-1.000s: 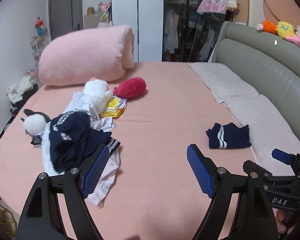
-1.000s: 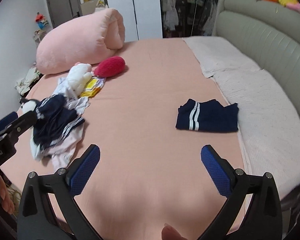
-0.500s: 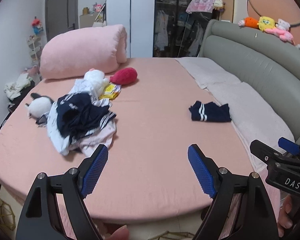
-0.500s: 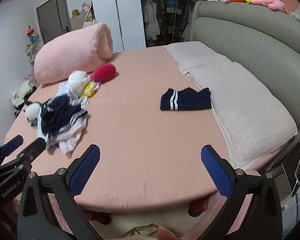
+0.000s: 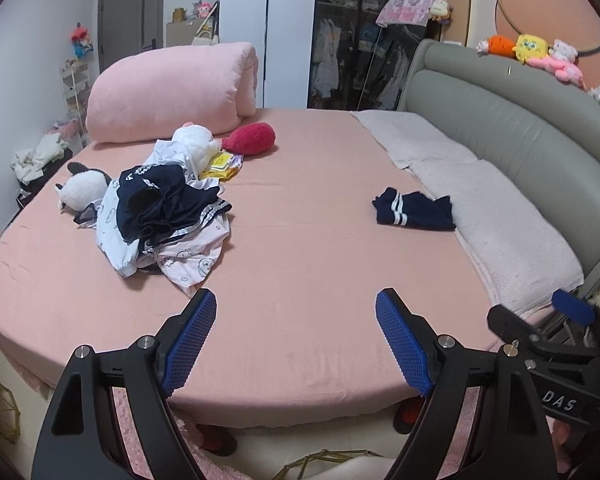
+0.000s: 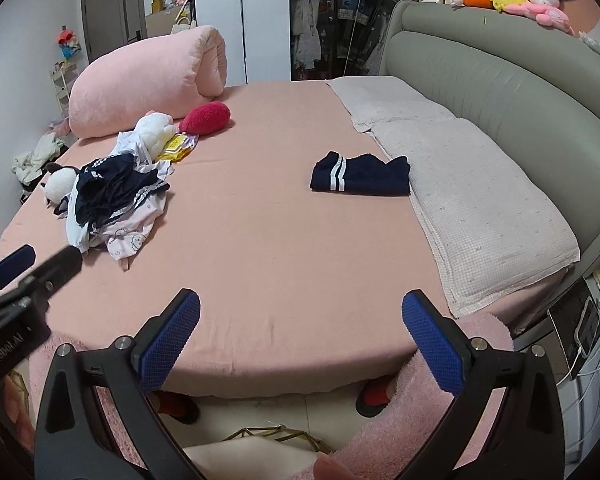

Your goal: Fold clothes

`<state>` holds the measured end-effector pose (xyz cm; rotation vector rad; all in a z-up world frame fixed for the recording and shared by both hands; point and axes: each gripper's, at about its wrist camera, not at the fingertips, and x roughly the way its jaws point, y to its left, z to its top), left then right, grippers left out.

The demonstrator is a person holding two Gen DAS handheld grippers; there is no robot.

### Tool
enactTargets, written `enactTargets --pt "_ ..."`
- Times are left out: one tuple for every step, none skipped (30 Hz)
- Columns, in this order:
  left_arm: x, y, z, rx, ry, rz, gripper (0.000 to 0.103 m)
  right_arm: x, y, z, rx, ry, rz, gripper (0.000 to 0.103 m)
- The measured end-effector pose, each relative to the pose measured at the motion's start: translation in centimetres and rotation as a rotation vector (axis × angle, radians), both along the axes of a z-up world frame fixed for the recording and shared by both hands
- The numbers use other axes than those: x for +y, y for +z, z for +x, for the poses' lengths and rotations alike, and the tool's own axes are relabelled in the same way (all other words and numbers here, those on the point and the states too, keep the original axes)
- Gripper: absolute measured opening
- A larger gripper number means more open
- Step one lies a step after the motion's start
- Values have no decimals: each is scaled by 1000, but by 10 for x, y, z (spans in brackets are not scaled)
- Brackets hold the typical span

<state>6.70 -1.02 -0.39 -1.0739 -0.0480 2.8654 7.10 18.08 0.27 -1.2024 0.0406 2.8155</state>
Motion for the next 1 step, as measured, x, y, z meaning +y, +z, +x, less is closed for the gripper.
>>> enactTargets --pt "0 0 0 -3 -4 2 84 0 0 0 1 3 0 102"
